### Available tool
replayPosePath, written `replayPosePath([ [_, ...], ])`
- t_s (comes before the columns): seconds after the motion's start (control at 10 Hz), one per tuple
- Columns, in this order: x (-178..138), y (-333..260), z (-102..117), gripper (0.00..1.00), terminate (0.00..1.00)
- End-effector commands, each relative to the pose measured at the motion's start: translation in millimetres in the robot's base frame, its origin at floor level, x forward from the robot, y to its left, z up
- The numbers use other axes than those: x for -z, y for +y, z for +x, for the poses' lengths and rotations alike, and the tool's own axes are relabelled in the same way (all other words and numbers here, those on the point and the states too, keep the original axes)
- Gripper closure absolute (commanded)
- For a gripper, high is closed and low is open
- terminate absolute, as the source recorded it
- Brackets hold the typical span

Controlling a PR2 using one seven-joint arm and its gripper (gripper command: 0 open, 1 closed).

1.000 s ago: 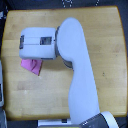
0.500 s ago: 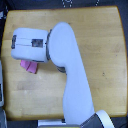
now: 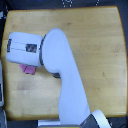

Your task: Folding a cloth

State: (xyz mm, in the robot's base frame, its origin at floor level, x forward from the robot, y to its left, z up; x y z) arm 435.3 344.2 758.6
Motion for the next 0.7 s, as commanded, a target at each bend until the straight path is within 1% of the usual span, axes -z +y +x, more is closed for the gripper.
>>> replayPosePath([
  [0.0,3,9,10,0.00,0.00],
  [0.3,8,8,15,0.00,0.00],
  [0.6,8,-7,17,0.00,0.00],
])
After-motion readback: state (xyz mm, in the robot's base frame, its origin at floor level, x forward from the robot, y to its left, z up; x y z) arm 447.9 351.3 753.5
